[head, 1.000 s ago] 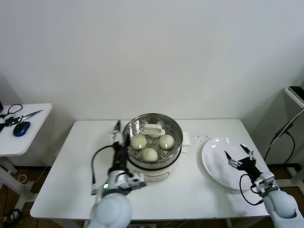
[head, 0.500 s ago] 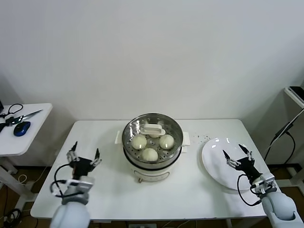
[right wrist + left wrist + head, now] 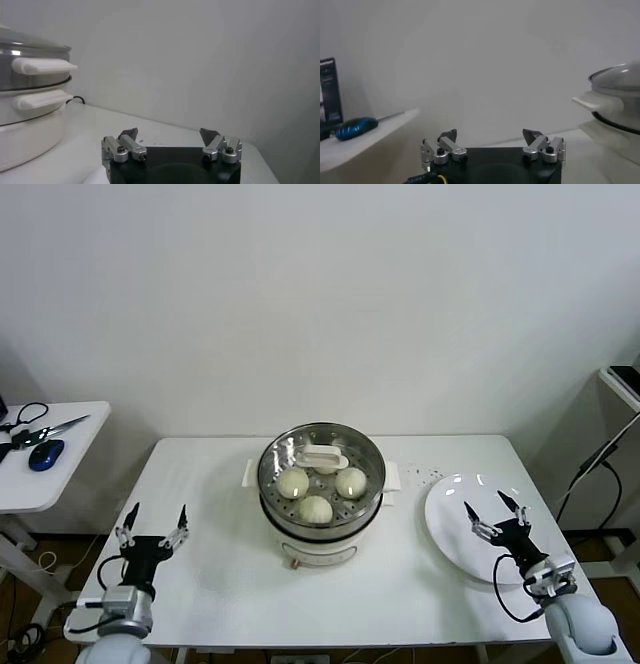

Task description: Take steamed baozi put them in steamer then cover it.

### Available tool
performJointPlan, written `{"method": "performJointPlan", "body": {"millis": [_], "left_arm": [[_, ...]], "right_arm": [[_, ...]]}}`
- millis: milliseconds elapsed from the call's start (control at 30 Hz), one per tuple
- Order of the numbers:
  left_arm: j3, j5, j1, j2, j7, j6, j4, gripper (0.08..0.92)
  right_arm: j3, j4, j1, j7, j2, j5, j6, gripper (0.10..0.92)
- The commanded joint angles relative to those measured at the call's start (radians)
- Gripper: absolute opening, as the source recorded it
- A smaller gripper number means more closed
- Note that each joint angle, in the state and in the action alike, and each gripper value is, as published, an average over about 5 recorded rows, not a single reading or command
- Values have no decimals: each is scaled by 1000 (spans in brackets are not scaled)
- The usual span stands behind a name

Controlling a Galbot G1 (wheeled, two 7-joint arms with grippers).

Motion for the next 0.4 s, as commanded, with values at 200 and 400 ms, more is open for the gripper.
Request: {"method": "performJointPlan", "body": {"millis": [200, 400], "left_arm": [[-56, -129, 25, -8, 37, -117, 63, 823], [-59, -125, 33, -10, 43, -120, 56, 823]], "right_arm": [[10, -2, -3, -3, 20, 13, 6, 823], [15, -6, -1, -3, 21, 11, 8, 823]]}}
